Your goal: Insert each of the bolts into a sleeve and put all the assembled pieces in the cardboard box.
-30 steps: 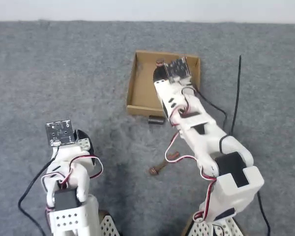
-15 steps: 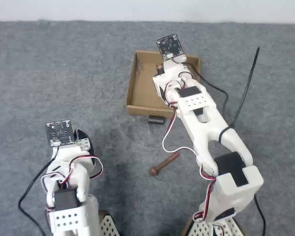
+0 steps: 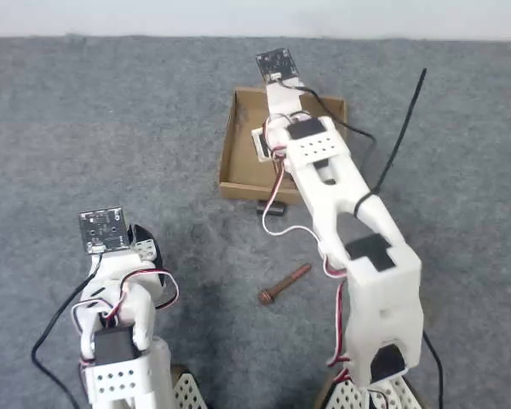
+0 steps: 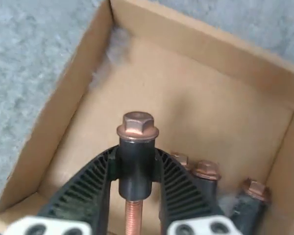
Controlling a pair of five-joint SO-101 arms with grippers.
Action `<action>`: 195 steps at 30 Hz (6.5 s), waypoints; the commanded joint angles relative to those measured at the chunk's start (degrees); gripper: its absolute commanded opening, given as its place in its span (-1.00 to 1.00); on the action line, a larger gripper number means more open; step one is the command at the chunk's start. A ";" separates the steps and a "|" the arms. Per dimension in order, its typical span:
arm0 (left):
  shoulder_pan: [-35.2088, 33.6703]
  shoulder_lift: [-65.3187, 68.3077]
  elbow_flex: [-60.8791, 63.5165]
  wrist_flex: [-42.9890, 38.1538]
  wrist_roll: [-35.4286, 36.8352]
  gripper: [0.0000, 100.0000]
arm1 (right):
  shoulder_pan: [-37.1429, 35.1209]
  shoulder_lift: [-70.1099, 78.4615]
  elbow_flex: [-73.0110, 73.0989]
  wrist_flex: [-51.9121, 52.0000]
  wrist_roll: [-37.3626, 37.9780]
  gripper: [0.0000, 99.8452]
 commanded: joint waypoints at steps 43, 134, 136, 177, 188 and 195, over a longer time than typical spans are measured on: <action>0.09 -0.53 -0.66 -0.09 -0.53 -0.95 | -3.03 -7.69 -18.90 40.48 -3.96 -0.99; 0.09 -0.53 -0.66 -1.32 -0.53 -0.95 | -7.78 -16.92 31.30 -2.07 53.10 -0.75; 0.09 -0.53 -0.66 -1.32 -0.53 -0.95 | -7.16 -15.25 30.07 -2.07 53.45 -0.75; 0.09 -0.53 -0.66 -1.32 -0.53 -0.95 | -0.48 -32.22 35.87 18.15 23.21 -0.99; 0.35 -0.53 -0.66 -1.14 -0.53 -0.95 | 6.64 -47.43 56.18 12.70 16.00 -0.99; 2.37 -0.70 -0.66 -1.05 0.00 -0.95 | 15.25 -54.81 69.36 5.32 13.45 -0.99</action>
